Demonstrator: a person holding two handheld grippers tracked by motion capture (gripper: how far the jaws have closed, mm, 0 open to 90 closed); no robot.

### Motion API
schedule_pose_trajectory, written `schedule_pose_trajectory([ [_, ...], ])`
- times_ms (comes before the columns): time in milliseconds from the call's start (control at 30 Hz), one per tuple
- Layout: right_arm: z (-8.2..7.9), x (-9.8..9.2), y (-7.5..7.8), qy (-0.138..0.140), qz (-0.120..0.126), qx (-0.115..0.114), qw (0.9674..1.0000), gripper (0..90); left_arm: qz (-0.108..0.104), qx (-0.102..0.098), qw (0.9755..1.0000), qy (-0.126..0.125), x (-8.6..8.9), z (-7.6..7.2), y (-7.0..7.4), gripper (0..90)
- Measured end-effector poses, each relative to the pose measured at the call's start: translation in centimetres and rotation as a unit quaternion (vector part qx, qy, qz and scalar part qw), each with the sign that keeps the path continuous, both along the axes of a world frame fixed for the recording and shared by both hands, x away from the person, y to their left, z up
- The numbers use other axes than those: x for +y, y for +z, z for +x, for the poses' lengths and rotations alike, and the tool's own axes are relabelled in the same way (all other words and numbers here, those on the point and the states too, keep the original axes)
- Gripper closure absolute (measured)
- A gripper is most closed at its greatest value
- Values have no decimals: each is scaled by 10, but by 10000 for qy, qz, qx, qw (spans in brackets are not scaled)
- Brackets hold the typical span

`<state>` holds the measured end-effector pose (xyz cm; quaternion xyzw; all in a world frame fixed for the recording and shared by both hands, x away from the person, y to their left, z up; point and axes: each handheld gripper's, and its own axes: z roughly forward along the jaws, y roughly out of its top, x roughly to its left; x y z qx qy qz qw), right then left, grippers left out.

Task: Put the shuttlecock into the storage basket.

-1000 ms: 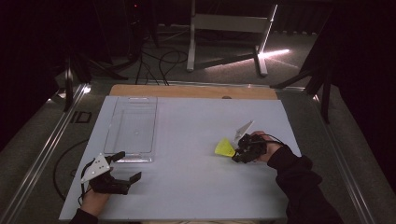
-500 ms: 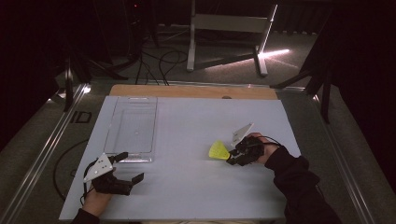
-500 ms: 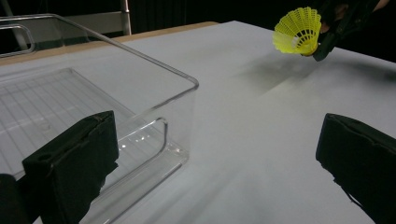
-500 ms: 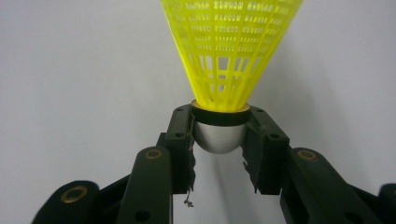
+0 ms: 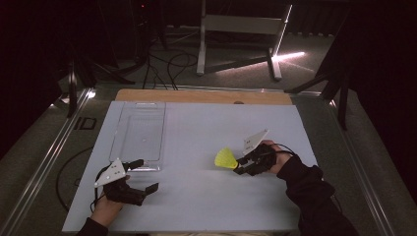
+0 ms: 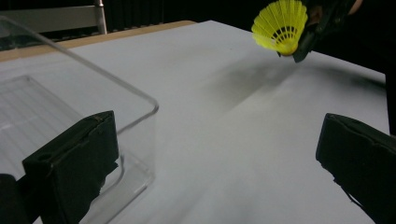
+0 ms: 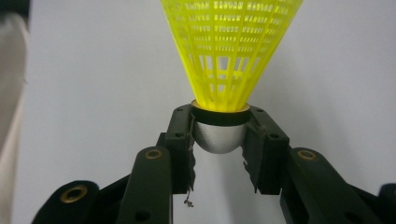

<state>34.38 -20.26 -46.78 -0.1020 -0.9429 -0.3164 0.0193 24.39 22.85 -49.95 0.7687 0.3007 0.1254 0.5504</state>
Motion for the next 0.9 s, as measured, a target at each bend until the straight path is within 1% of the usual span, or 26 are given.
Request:
schedule_pose_trajectory([
  [67, 0, 0, 3, 2, 21, -31, 10000, 653, 111, -7, 9999, -60, -3, 3, 5, 1],
  [100, 0, 0, 4, -10, 6, -43, 10000, 654, 147, -61, 9999, -67, -4, 4, 9, 2],
  [233, 0, -1, 6, -31, -58, -72, 10000, 653, 136, -126, 9996, -215, -7, 9, 27, 1],
  [333, 0, -1, 7, -21, -60, -127, 9999, 653, 81, -87, 9994, -336, -9, 15, 41, 1],
  [400, 0, -1, 8, -26, -43, -181, 9998, 653, 158, -85, 9989, -429, -13, 19, 50, 2],
  [433, -1, -1, 8, -12, -53, -198, 9998, 653, 235, -89, 9986, -464, -15, 21, 55, 2],
  [467, -1, -1, 8, -19, -59, -241, 9997, 653, 251, -33, 9983, -522, -18, 23, 60, 2],
  [533, -2, -1, 9, 13, -49, -297, 9995, 653, 258, 8, 9974, -674, -24, 28, 69, 2],
  [567, -2, -1, 10, 30, -39, -340, 9994, 653, 269, 72, 9967, -760, -27, 30, 73, 2],
  [600, -2, -1, 10, 48, -24, -380, 9993, 653, 274, 34, 9965, -794, -31, 32, 77, 1],
  [633, -3, -1, 10, 40, -1, -393, 9992, 653, 302, -53, 9961, -827, -34, 33, 82, 2],
  [700, -4, -1, 11, 86, 89, -365, 9993, 653, 328, -51, 9941, -1028, -43, 36, 90, 1],
  [733, -5, 0, 11, 118, 102, -421, 9990, 653, 389, -120, 9932, -1087, -47, 37, 94, 2],
  [767, -5, 0, 11, 127, 118, -410, 9990, 653, 484, -143, 9919, -1164, -52, 38, 98, 2],
  [833, -5, 0, 10, 124, 133, -376, 9991, 653, 670, -179, 9882, -1368, -60, 41, 104, 1],
  [867, -4, 0, 10, 126, 133, -354, 9992, 653, 778, -116, 9857, -1490, -65, 42, 106, 1],
  [900, -4, 0, 9, 123, 129, -324, 9993, 653, 930, -89, 9833, -1561, -70, 44, 108, 1],
])
